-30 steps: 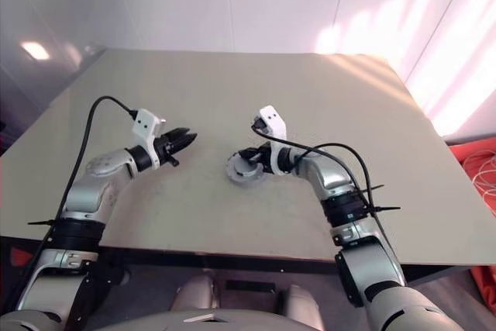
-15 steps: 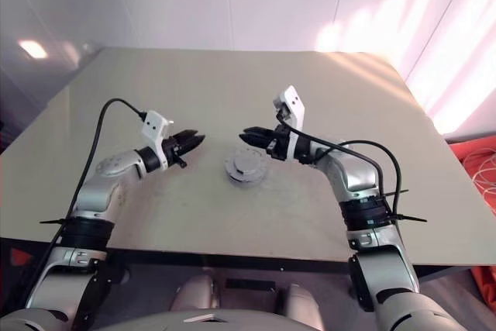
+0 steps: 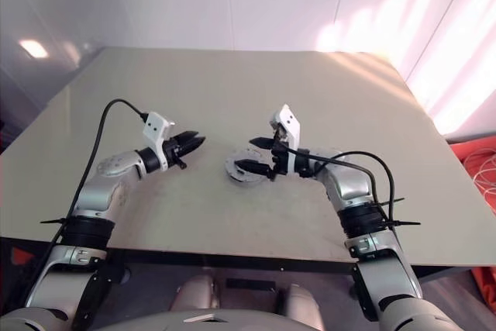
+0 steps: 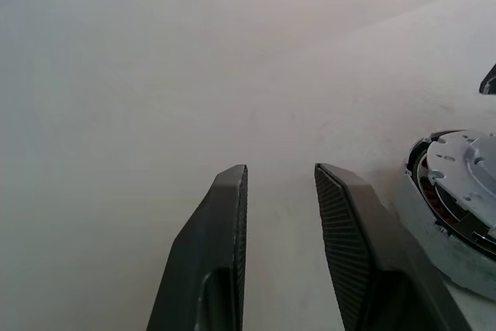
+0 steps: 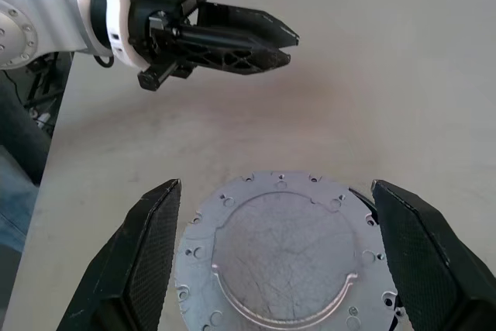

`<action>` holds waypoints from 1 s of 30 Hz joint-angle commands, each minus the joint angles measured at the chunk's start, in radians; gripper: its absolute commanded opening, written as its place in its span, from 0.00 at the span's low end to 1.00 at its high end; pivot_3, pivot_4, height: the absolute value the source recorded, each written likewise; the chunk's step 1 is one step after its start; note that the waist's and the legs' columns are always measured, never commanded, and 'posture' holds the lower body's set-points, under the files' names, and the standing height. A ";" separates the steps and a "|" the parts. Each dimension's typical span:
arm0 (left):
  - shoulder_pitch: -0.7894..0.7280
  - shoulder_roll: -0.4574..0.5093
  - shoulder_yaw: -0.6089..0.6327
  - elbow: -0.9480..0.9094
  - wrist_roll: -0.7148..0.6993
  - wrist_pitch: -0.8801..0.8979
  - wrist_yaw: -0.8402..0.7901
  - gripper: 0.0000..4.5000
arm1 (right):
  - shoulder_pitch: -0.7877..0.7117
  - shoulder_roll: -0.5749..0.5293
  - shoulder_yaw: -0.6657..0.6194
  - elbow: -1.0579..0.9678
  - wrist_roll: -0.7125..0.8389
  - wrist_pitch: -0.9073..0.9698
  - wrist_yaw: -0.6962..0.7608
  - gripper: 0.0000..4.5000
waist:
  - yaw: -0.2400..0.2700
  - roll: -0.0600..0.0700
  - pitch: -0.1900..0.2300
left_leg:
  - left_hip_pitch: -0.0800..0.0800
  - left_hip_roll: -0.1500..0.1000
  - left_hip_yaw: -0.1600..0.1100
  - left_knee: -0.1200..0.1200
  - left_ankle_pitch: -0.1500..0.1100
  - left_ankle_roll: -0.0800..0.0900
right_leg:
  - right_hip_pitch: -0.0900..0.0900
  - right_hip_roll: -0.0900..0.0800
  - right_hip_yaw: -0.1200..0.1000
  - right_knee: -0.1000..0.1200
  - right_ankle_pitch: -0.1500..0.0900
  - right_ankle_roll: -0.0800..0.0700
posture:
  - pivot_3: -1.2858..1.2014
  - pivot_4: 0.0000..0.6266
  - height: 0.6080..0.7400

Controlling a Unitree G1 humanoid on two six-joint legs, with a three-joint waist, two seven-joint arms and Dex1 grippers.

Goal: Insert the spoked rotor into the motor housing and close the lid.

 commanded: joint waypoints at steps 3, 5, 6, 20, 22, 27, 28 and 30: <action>-0.013 0.017 0.022 -0.010 -0.001 -0.026 -0.005 0.33 | 0.000 0.006 0.029 0.025 -0.040 -0.062 0.013 0.99 | 0.000 0.000 0.000 | 0.000 0.000 0.000 0.000 0.000 0.000 | 0.000 0.000 0.000 0.000 0.000 0.000 | 0.52 0.00 1.00; -0.012 0.018 0.023 -0.010 -0.001 -0.026 -0.005 0.33 | 0.001 0.009 0.031 0.036 -0.046 -0.072 0.014 0.99 | 0.000 0.000 0.000 | 0.000 0.000 0.000 0.000 0.000 0.000 | 0.000 0.000 0.000 0.000 0.000 0.000 | 0.52 0.00 1.00; -0.012 0.019 0.023 -0.009 -0.001 -0.027 -0.005 0.33 | 0.001 0.011 0.031 0.043 -0.050 -0.076 0.013 0.99 | 0.000 0.000 0.000 | 0.000 0.000 0.000 0.000 0.000 0.000 | 0.000 0.000 0.000 0.000 0.000 0.000 | 0.52 0.00 1.00; -0.004 0.024 0.029 -0.003 0.001 -0.040 0.000 0.33 | -0.030 0.042 0.018 0.137 -0.083 -0.138 -0.012 0.69 | -0.002 0.000 0.000 | 0.001 0.000 0.000 0.000 0.000 0.000 | 0.000 0.000 0.000 0.000 0.000 0.000 | 0.52 0.00 1.00; -0.003 0.024 0.030 -0.003 0.002 -0.041 0.001 0.33 | -0.035 0.047 0.010 0.144 -0.079 -0.144 -0.015 0.69 | -0.002 0.000 0.000 | 0.001 0.000 0.000 0.000 0.000 0.000 | 0.001 0.000 0.000 0.000 0.000 0.000 | 0.52 0.00 1.00; -0.003 0.022 0.031 0.001 0.004 -0.045 0.000 0.33 | -0.044 0.077 -0.043 0.159 -0.042 -0.184 -0.025 0.69 | -0.002 0.000 0.000 | 0.002 0.001 0.000 0.000 0.000 0.000 | 0.001 0.000 0.000 0.000 0.000 0.000 | 0.52 0.00 1.00; -0.004 0.022 0.031 0.003 0.005 -0.046 -0.001 0.33 | -0.045 0.081 -0.051 0.159 -0.036 -0.188 -0.024 0.69 | -0.002 0.000 0.000 | 0.002 0.001 0.000 0.000 0.000 0.000 | 0.001 0.000 0.000 0.000 0.000 0.000 | 0.52 0.00 1.00; -0.005 0.022 0.030 0.005 0.005 -0.047 -0.002 0.33 | -0.046 0.088 -0.063 0.161 -0.030 -0.197 -0.023 0.69 | -0.002 0.000 0.000 | 0.001 0.001 0.000 0.000 0.000 0.000 | 0.000 0.000 0.000 0.000 0.000 0.000 | 0.52 0.00 1.00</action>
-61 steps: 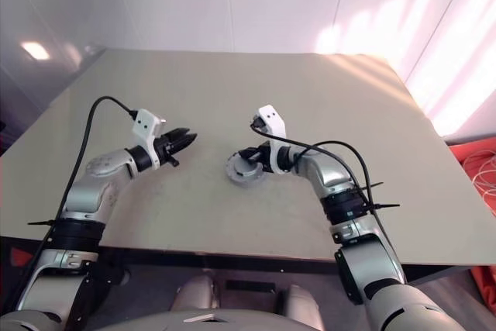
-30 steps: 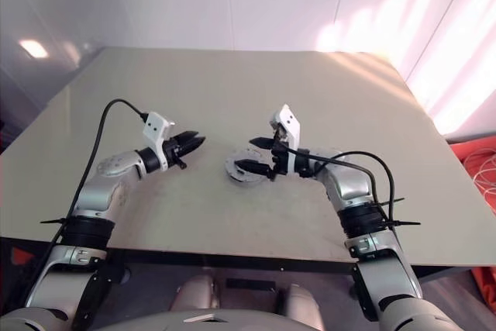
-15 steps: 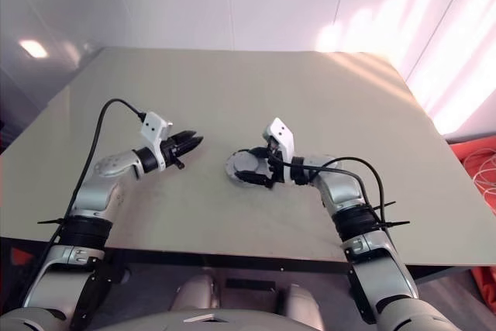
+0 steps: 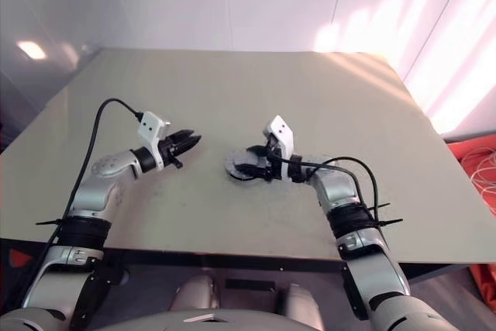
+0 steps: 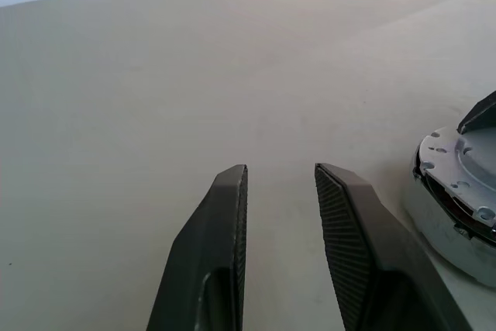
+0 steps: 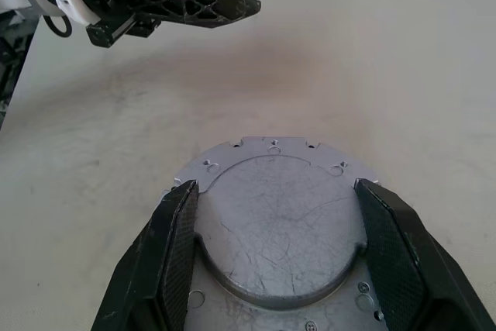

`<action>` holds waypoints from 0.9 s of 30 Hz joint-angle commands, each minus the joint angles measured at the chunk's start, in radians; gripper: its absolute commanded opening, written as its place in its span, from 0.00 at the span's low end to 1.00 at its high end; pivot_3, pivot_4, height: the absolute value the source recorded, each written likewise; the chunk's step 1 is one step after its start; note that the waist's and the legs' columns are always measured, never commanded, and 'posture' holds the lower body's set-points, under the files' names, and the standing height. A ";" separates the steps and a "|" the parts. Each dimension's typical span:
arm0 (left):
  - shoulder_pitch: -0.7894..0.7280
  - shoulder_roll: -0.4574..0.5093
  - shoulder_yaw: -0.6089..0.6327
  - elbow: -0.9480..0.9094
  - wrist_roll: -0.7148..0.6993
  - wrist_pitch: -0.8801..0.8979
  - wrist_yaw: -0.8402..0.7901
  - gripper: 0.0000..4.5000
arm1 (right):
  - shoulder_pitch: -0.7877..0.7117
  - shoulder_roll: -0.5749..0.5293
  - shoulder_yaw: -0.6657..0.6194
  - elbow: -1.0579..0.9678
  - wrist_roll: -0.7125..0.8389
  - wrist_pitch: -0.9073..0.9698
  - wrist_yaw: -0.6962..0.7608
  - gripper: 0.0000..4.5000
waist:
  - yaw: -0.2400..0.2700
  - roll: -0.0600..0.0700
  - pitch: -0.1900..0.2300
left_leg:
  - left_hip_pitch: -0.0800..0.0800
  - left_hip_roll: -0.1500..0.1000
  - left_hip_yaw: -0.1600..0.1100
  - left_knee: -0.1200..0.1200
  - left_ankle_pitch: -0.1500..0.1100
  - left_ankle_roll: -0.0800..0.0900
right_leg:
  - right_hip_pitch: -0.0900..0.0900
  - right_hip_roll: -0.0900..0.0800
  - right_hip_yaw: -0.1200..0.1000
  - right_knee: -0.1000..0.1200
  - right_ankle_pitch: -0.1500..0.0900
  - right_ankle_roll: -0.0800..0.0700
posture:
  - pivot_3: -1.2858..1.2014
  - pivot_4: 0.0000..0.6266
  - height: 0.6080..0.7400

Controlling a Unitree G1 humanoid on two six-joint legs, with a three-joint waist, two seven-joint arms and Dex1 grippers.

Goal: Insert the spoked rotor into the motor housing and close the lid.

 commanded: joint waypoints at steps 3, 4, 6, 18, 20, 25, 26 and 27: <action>-0.010 0.010 0.014 -0.008 0.001 -0.023 -0.001 0.33 | -0.029 0.017 -0.055 -0.010 0.033 -0.045 -0.002 0.69 | 0.000 0.000 0.000 | -0.001 0.000 0.000 0.000 0.000 0.000 | -0.001 0.000 0.000 0.000 0.000 0.000 | 0.52 0.00 1.00; -0.010 0.010 0.014 -0.007 0.002 -0.024 -0.001 0.33 | -0.028 0.017 -0.056 -0.009 0.032 -0.046 0.000 0.69 | 0.000 0.000 0.000 | -0.002 0.000 0.000 0.000 0.000 0.000 | -0.001 0.000 0.000 0.000 0.000 0.000 | 0.52 0.00 1.00; -0.014 0.010 0.014 -0.001 0.003 -0.027 -0.002 0.33 | -0.029 0.019 -0.057 -0.002 0.029 -0.052 0.003 0.69 | 0.000 0.000 0.000 | -0.002 0.000 0.000 0.000 0.000 0.001 | -0.002 0.000 0.000 0.000 0.000 0.000 | 0.52 0.00 1.00; -0.018 0.015 0.017 0.005 0.005 -0.033 -0.003 0.33 | -0.026 -0.019 -0.013 0.106 -0.071 -0.186 0.031 0.69 | 0.000 0.000 0.000 | -0.002 0.000 0.000 0.000 -0.001 0.001 | -0.001 0.000 0.000 -0.001 0.000 0.000 | 0.52 0.00 1.00; -0.017 0.015 0.017 0.004 0.004 -0.031 -0.003 0.33 | -0.028 -0.022 -0.005 0.133 -0.090 -0.218 0.027 0.69 | 0.001 0.000 0.000 | -0.002 0.000 0.000 0.000 -0.001 0.001 | -0.001 0.000 0.000 -0.001 0.000 0.000 | 0.52 0.00 1.00; -0.017 0.016 0.017 -0.001 0.003 -0.027 -0.003 0.33 | -0.030 -0.021 0.004 0.176 -0.116 -0.262 0.027 0.69 | 0.001 0.000 0.000 | 0.000 0.000 0.000 0.000 -0.002 0.004 | 0.001 0.000 0.000 -0.001 0.000 0.000 | 0.52 0.00 1.00; -0.017 0.016 0.017 -0.002 0.003 -0.026 -0.003 0.33 | -0.031 -0.022 0.005 0.183 -0.119 -0.269 0.026 0.69 | 0.001 0.000 0.000 | 0.000 0.000 0.000 0.000 -0.002 0.004 | 0.001 0.000 0.000 -0.001 0.000 0.000 | 0.52 0.00 1.00; -0.016 0.016 0.017 -0.003 0.003 -0.026 -0.003 0.33 | -0.032 -0.023 0.006 0.191 -0.123 -0.278 0.024 0.69 | 0.001 0.000 0.000 | 0.001 0.000 0.000 0.000 -0.002 0.004 | 0.001 0.000 0.000 -0.001 0.000 0.000 | 0.52 0.00 1.00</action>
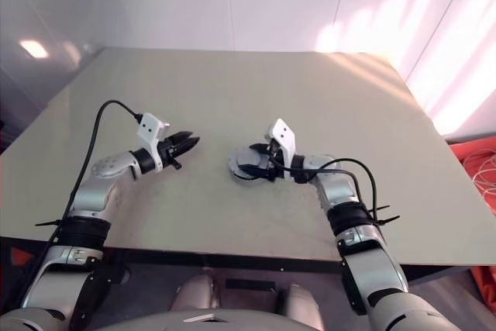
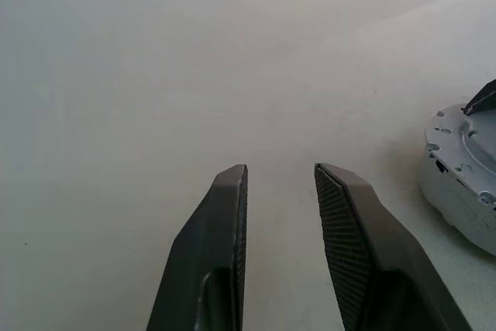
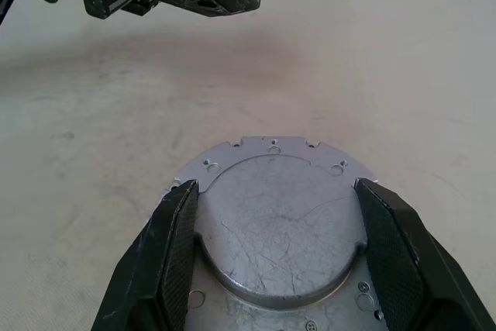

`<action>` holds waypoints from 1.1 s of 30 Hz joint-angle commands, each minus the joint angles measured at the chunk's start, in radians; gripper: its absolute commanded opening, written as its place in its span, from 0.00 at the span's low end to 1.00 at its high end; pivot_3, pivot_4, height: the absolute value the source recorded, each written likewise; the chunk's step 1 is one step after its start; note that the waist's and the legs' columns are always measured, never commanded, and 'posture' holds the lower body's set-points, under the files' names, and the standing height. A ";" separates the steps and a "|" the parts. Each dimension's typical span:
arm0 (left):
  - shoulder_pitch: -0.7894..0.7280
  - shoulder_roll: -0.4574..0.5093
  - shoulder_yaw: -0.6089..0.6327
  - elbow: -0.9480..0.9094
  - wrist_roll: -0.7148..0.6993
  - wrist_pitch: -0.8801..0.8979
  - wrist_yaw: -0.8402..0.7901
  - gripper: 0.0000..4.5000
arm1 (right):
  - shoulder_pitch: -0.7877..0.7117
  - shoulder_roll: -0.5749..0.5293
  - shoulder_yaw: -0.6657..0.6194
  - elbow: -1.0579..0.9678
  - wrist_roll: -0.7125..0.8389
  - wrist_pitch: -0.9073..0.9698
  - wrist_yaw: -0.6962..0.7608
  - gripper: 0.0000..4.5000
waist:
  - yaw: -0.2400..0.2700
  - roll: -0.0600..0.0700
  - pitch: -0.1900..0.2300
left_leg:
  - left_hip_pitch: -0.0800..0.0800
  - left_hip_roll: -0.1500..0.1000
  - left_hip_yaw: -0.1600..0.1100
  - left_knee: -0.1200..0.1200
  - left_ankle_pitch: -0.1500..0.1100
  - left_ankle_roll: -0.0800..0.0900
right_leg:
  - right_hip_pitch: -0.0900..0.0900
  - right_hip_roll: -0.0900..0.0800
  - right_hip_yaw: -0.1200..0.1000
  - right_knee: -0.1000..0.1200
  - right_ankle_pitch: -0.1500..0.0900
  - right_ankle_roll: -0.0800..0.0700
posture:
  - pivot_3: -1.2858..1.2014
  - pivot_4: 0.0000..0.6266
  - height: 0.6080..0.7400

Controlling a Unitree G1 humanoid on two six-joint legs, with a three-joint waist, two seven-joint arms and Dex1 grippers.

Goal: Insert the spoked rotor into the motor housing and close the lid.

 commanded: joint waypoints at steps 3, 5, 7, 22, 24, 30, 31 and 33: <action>-0.017 0.014 0.016 -0.027 -0.004 -0.013 -0.003 0.33 | -0.008 -0.021 0.000 0.057 -0.032 -0.034 -0.016 0.69 | 0.000 0.000 0.000 | 0.001 0.000 0.000 0.000 0.000 0.000 | 0.001 0.000 0.000 0.000 0.000 0.000 | 0.52 0.00 1.00; -0.017 0.014 0.017 -0.029 -0.005 -0.012 -0.002 0.33 | -0.013 -0.022 -0.010 0.060 -0.017 -0.025 -0.007 0.69 | 0.000 0.000 0.000 | 0.002 0.000 0.000 0.000 0.000 0.001 | 0.002 0.000 0.000 0.000 0.000 0.000 | 0.52 0.00 1.00; -0.016 0.014 0.017 -0.030 -0.005 -0.012 -0.002 0.33 | -0.017 -0.022 -0.024 0.053 0.007 -0.005 0.004 0.69 | 0.000 0.000 0.000 | 0.003 0.000 0.000 0.000 0.000 0.001 | 0.002 0.000 0.000 0.000 0.000 0.000 | 0.52 0.00 1.00; -0.016 0.012 0.015 -0.036 -0.006 -0.006 -0.001 0.33 | 0.023 -0.038 -0.031 -0.065 0.049 0.063 0.042 0.69 | 0.002 0.000 0.000 | -0.005 0.000 0.001 0.000 -0.002 0.004 | -0.003 0.000 0.000 -0.003 0.000 0.000 | 0.52 0.00 1.00; -0.015 0.012 0.016 -0.039 -0.007 -0.005 -0.001 0.33 | 0.032 -0.046 -0.013 -0.048 0.014 0.020 0.035 0.69 | 0.002 0.000 0.000 | -0.005 0.000 0.001 0.000 -0.003 0.004 | -0.003 0.000 0.000 -0.003 0.000 0.000 | 0.52 0.00 1.00; -0.013 0.014 0.016 -0.044 -0.007 -0.001 -0.001 0.33 | 0.036 -0.050 -0.009 -0.031 0.000 -0.006 0.037 0.69 | 0.002 0.000 0.000 | -0.003 0.000 0.001 0.000 -0.003 0.004 | -0.001 0.000 0.000 -0.004 0.000 0.000 | 0.52 0.00 1.00; -0.012 0.014 0.016 -0.045 -0.007 -0.001 0.000 0.33 | 0.036 -0.050 -0.009 -0.030 -0.001 -0.008 0.037 0.69 | 0.002 0.000 0.000 | -0.003 0.000 0.001 0.000 -0.003 0.004 | -0.001 0.000 0.000 -0.004 0.000 0.000 | 0.52 0.00 1.00; -0.013 0.014 0.016 -0.044 -0.006 -0.001 0.000 0.33 | 0.033 -0.051 -0.010 -0.023 -0.004 -0.013 0.038 0.69 | 0.002 0.000 0.000 | -0.003 0.000 0.001 0.000 -0.003 0.004 | -0.001 0.000 0.000 -0.004 0.000 0.000 | 0.52 0.00 1.00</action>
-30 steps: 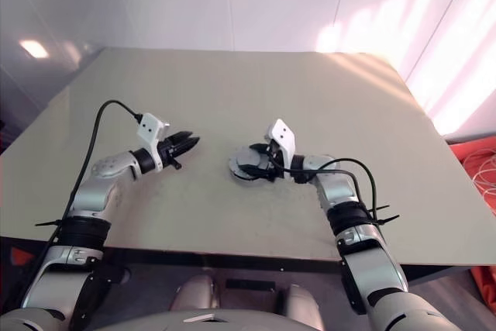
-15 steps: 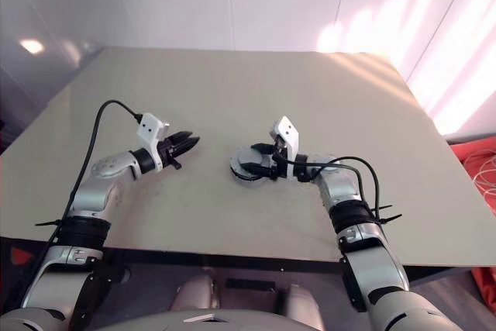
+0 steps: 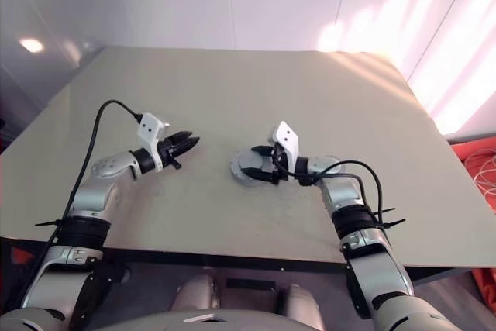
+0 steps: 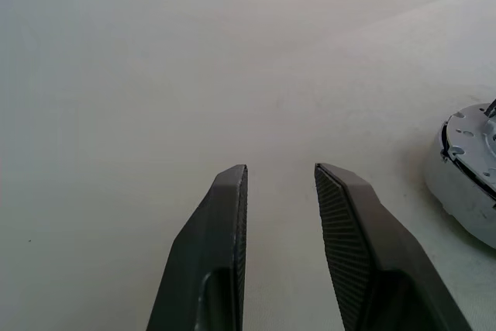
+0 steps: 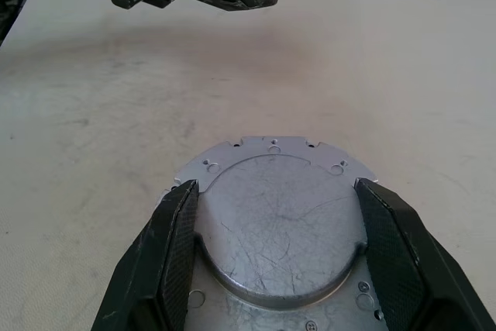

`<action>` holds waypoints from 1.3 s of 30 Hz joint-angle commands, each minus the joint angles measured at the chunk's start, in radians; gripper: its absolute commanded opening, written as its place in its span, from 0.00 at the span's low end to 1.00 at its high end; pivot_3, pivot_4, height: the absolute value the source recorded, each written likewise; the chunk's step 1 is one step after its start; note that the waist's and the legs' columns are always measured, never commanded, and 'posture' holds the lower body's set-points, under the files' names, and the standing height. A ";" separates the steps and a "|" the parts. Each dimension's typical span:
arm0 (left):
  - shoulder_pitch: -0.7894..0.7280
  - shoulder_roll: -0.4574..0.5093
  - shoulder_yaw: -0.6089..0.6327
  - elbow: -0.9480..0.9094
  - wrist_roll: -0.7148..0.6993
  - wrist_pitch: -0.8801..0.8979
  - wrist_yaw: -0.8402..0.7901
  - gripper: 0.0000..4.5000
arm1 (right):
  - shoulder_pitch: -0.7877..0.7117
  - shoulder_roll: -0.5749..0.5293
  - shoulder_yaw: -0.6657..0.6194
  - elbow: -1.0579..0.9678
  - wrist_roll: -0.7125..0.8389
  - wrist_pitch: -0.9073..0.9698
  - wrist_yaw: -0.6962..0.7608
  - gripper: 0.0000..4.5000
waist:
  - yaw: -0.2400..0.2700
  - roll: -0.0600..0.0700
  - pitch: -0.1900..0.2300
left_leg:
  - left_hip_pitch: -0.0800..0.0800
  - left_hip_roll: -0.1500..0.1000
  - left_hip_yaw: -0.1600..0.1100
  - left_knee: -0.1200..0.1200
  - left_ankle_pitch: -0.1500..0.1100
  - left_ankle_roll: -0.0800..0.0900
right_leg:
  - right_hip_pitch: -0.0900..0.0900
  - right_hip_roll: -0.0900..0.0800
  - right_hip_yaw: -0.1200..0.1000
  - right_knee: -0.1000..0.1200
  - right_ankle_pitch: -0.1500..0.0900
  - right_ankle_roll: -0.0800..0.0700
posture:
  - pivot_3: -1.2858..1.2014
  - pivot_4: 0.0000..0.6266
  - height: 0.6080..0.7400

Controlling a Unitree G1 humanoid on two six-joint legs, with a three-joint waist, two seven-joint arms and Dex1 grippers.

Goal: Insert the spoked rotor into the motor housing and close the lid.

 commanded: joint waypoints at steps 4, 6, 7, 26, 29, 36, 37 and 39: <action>-0.014 0.013 0.015 -0.043 -0.007 -0.003 0.000 0.33 | 0.000 -0.026 -0.006 0.030 -0.018 -0.013 -0.005 0.69 | 0.000 0.000 0.000 | 0.000 0.000 0.000 0.000 0.000 0.000 | 0.000 0.000 0.000 0.000 0.000 0.000 | 0.52 0.00 1.00; -0.013 0.013 0.015 -0.045 -0.007 -0.002 0.000 0.33 | -0.001 -0.025 -0.005 0.032 -0.021 -0.014 -0.011 0.69 | 0.000 0.000 0.000 | 0.000 0.000 0.000 0.000 0.000 0.000 | 0.000 0.000 0.000 0.000 0.000 0.000 | 0.52 0.00 1.00; -0.012 0.013 0.015 -0.047 -0.007 -0.002 0.001 0.33 | -0.006 -0.021 -0.006 0.044 -0.027 -0.014 -0.027 0.69 | 0.000 0.000 0.000 | 0.000 0.000 0.000 0.000 0.000 0.000 | 0.000 0.000 0.000 0.000 0.000 0.000 | 0.52 0.00 1.00; -0.031 -0.048 0.005 -0.093 -0.077 0.088 -0.012 0.33 | 0.004 -0.044 0.044 0.097 -0.066 -0.030 -0.025 0.69 | 0.001 0.000 0.000 | 0.004 -0.001 0.000 0.000 0.000 0.001 | 0.005 -0.001 0.000 -0.002 -0.001 0.001 | 0.52 0.00 1.00; -0.054 -0.127 -0.001 -0.123 -0.173 0.200 -0.024 0.29 | 0.002 -0.042 0.046 0.100 -0.066 -0.032 -0.029 0.69 | 0.001 0.000 0.000 | 0.005 -0.003 0.000 0.000 -0.001 0.001 | 0.006 -0.003 0.000 -0.003 0.000 0.001 | 0.52 0.00 1.00; -0.119 -0.228 -0.044 -0.048 -0.237 0.344 -0.064 0.00 | -0.001 -0.036 0.049 0.098 -0.068 -0.037 -0.044 0.69 | -0.001 0.000 0.000 | 0.009 -0.005 0.001 -0.002 -0.001 0.002 | 0.009 -0.005 0.000 -0.003 -0.003 0.006 | 0.52 0.00 1.00; -0.131 -0.235 -0.042 -0.026 -0.242 0.358 -0.069 0.00 | 0.000 -0.036 0.049 0.096 -0.067 -0.037 -0.045 0.69 | -0.001 0.000 0.000 | 0.009 -0.005 0.001 -0.003 -0.001 0.002 | 0.009 -0.005 0.000 -0.003 -0.003 0.006 | 0.52 0.00 1.00; -0.152 -0.239 -0.046 0.014 -0.246 0.384 -0.084 0.00 | 0.002 -0.036 0.048 0.093 -0.068 -0.040 -0.051 0.69 | -0.001 0.000 0.000 | 0.010 -0.005 0.001 -0.004 -0.001 0.002 | 0.009 -0.005 0.000 -0.004 -0.004 0.007 | 0.52 0.00 1.00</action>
